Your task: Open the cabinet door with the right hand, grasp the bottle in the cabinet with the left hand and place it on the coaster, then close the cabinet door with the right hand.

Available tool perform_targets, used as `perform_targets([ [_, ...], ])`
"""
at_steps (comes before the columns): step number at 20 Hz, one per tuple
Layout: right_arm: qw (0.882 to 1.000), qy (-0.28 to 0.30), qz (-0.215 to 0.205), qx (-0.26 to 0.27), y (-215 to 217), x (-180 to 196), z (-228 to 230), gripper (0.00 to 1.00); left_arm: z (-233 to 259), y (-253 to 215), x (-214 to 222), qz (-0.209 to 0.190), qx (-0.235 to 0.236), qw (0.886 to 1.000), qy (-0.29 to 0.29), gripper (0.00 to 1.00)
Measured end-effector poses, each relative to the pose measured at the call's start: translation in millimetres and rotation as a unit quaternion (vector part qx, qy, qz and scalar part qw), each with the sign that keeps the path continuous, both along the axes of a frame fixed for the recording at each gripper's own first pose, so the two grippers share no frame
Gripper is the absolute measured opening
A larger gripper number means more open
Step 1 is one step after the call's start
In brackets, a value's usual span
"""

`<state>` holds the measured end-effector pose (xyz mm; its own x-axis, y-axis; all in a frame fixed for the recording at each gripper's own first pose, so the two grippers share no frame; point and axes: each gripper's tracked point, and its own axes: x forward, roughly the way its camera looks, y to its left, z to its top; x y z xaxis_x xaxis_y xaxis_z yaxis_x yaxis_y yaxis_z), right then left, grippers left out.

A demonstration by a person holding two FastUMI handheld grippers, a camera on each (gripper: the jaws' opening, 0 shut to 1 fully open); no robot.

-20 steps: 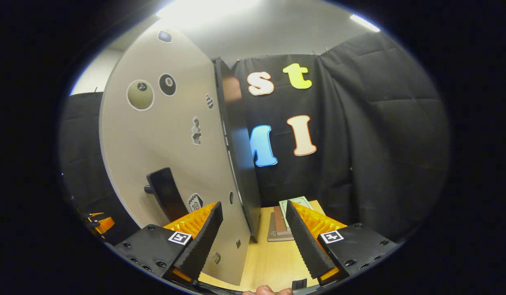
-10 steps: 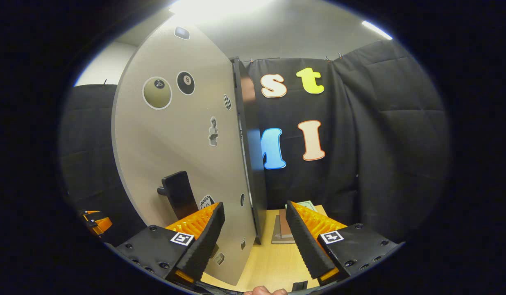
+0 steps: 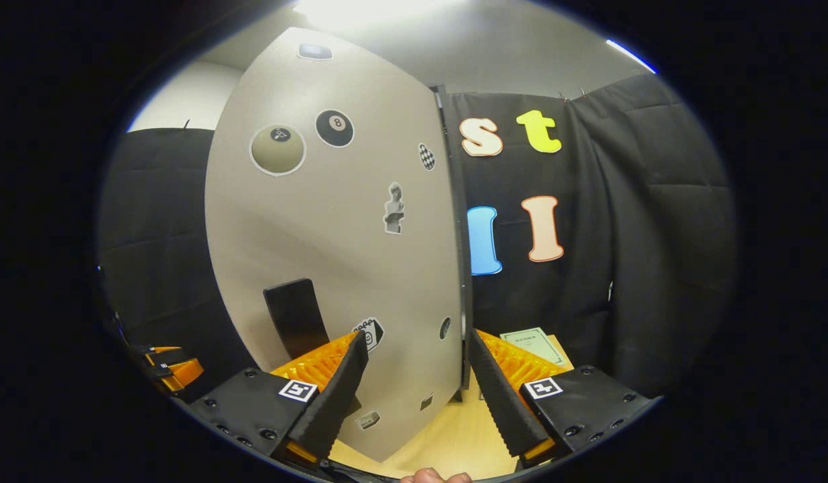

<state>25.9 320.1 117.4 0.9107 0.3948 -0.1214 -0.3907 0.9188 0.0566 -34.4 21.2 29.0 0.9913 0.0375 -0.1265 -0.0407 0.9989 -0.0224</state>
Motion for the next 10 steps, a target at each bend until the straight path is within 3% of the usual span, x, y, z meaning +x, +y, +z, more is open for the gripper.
perform_targets([
  [1, 1.0, 0.0, 0.0, 0.002, 10, 2, -1, 0.89, -4, 8, 3, 0.002, -0.003, 1.0, 0.003, 0.87],
  [2, 1.0, -0.001, -0.002, 0.003, 18, 6, -2, 0.89, -7, 15, 6, 0.003, -0.005, 1.0, 0.005, 0.87],
  [3, 1.0, 0.003, -0.002, 0.0, 26, 8, -7, 0.96, -10, 20, 10, 0.002, -0.007, 1.0, 0.006, 0.9],
  [10, 0.999, 0.023, 0.023, -0.004, 92, 21, -16, 0.96, -20, 57, 27, 0.006, -0.015, 1.0, 0.012, 0.87],
])
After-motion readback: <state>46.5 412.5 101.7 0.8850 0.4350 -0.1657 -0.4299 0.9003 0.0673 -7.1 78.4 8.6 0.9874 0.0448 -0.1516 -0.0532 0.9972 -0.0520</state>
